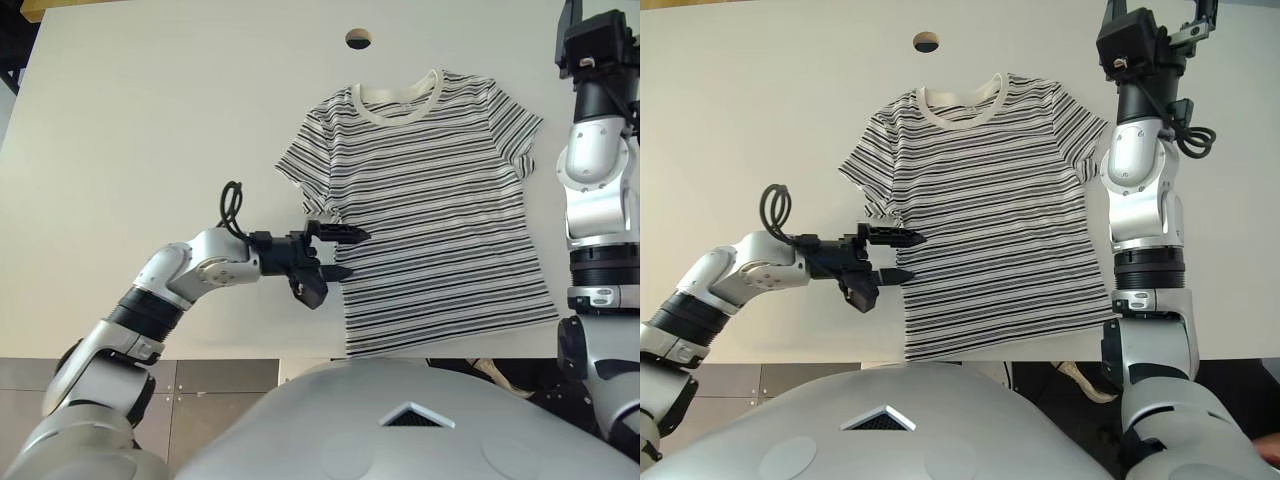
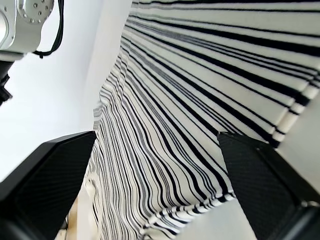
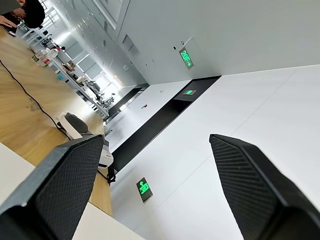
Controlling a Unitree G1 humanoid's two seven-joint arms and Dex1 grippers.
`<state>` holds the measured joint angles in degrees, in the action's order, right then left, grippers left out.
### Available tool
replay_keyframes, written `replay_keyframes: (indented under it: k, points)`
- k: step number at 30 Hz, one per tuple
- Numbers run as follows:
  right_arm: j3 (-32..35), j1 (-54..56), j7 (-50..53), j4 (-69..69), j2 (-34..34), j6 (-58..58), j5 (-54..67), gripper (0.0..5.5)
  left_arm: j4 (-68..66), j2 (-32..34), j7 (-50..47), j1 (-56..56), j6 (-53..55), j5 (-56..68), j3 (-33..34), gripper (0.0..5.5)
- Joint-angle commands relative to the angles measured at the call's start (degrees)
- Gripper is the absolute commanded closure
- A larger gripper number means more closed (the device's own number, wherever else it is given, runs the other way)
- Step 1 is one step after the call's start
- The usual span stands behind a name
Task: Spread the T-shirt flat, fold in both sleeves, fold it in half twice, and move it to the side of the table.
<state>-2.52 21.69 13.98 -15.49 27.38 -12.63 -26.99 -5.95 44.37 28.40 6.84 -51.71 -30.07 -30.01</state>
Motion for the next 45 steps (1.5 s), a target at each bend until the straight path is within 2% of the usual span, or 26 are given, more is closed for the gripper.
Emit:
replay_keyframes:
  k: [1,4,8,12,16,19,21,25,28,31,34,36,38,40,45]
  points:
    - [0.07,-1.11,-0.18,0.47,-0.1,0.5,-0.76,1.61,-3.14,6.73,2.85,-3.46,2.83,-3.41,2.01,0.96]
    - [-0.1,-1.76,-0.09,0.73,-0.35,0.57,-1.18,1.61,-6.65,8.66,1.11,-2.65,3.02,-3.6,4.76,0.96]
    - [-0.7,-1.7,-0.34,0.34,-0.93,0.33,-1.54,1.61,-10.24,7.84,-2.4,-1.1,3.13,-4.96,6.71,0.96]
    - [-0.95,-1.61,-1.0,0.35,-0.49,0.23,-1.6,1.61,-6.23,8.96,-1.13,-4.9,1.46,-1.03,7.05,0.96]
    - [-1.37,-1.02,-1.03,-0.28,-0.52,0.18,-1.99,1.61,2.31,11.66,4.04,-11.61,1.02,10.69,4.69,0.96]
    - [-1.72,-0.68,-1.34,-0.22,-0.66,0.0,-2.3,1.61,5.94,12.49,6.32,-14.31,2.05,14.2,4.52,0.96]
    - [-3.21,-1.4,-2.79,1.23,-0.03,-1.86,-2.99,1.61,7.21,12.47,5.96,-15.89,2.94,15.32,6.63,0.96]
    - [-8.33,-9.0,-13.55,7.91,3.3,-9.56,0.47,1.61,8.92,9.31,1.17,-14.86,5.15,16.96,13.92,0.96]
    - [-8.4,-14.34,-19.73,13.77,5.39,-13.59,5.08,1.61,5.61,7.79,-2.39,-12.34,6.98,13.21,18.77,0.96]
    - [-7.47,-14.33,-21.57,13.95,5.63,-13.61,5.87,1.61,5.15,9.6,-1.2,-14.39,6.81,12.23,19.96,0.96]
    - [-9.53,-11.41,-20.89,9.83,4.71,-12.55,0.85,1.61,7.38,9.46,0.07,-14.96,6.08,15.53,20.33,0.96]
    - [-12.31,-8.54,-20.6,5.57,2.89,-12.77,-2.5,1.61,6.63,5.94,-2.15,-11.32,8.01,14.71,21.39,0.96]
    - [-16.14,-2.87,-19.08,-0.97,-0.43,-12.56,-7.0,1.61,0.74,0.73,-8.93,-2.74,12.62,4.93,21.05,0.96]
    - [-18.15,0.79,-18.74,-2.95,-2.97,-13.28,-8.44,1.61,-7.26,-3.62,-12.35,5.99,13.3,-2.17,17.23,0.96]
    - [-18.17,0.53,-17.32,-2.64,-3.77,-14.25,-8.24,1.61,-25.95,-9.32,-15.57,21.16,9.44,-8.28,10.24,0.96]
